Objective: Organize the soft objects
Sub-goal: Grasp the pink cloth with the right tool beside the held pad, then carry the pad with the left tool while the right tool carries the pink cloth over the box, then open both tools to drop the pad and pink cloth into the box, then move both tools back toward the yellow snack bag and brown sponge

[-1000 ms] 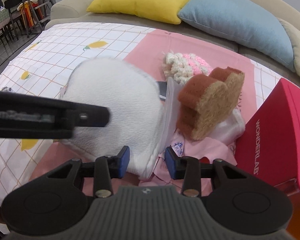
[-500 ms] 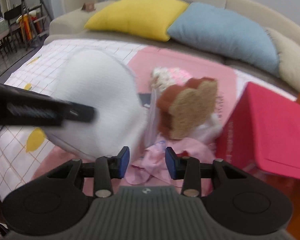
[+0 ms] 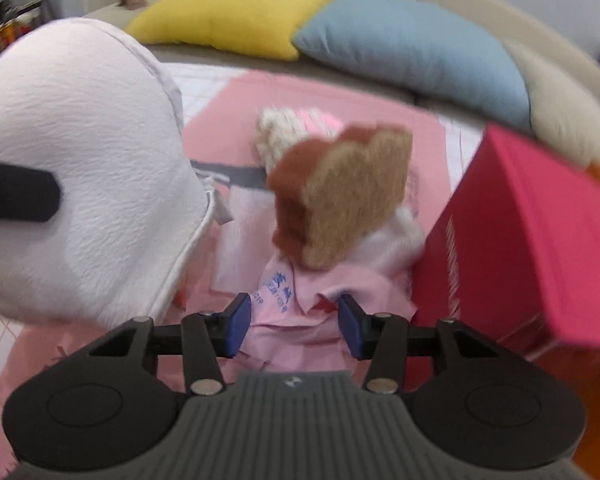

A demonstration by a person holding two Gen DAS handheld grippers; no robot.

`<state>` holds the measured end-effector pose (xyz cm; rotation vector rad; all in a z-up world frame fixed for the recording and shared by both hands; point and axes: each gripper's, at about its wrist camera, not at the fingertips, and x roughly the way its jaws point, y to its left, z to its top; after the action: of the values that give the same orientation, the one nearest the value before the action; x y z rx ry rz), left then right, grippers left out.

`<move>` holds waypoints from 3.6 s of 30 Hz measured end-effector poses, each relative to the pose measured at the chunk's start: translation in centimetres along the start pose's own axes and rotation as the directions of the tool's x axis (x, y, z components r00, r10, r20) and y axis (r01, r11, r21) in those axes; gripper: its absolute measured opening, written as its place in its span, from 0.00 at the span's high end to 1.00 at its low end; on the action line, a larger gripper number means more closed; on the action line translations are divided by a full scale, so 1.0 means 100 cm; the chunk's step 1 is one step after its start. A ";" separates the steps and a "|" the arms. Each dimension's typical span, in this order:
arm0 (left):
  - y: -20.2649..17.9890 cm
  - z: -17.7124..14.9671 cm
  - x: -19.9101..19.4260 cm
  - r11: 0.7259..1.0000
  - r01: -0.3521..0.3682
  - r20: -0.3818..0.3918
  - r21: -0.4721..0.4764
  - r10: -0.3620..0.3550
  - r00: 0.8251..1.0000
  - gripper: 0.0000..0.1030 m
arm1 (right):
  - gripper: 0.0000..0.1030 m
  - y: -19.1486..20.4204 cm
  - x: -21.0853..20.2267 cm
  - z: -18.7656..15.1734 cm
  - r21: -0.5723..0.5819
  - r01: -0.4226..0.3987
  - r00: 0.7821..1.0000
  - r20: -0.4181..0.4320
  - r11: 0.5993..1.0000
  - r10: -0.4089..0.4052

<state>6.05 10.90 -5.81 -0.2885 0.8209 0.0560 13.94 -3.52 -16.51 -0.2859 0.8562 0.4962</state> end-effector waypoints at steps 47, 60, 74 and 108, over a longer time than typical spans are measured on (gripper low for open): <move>-0.210 0.059 -0.036 0.880 0.301 0.018 0.367 -0.330 0.944 0.82 | 0.95 -0.199 -0.235 -0.043 0.260 0.020 0.921 0.370 0.965 -0.119; -0.309 0.062 0.067 0.735 0.174 -0.093 0.655 -0.150 0.984 0.82 | 0.95 -0.311 -0.167 -0.050 0.373 0.198 0.962 0.101 0.906 -0.252; -0.334 0.042 0.122 0.645 0.119 -0.156 0.755 0.001 0.988 0.69 | 0.93 -0.315 -0.105 -0.065 0.361 0.253 0.967 -0.128 0.898 -0.221; -0.187 0.060 -0.023 0.936 0.215 0.085 0.280 -0.247 0.965 0.33 | 0.29 -0.194 -0.213 -0.040 0.420 0.162 0.944 0.198 0.893 -0.264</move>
<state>11.78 -5.24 4.05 -0.1221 0.6620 -0.2563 9.79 -28.14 -1.61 0.0607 0.6492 0.1360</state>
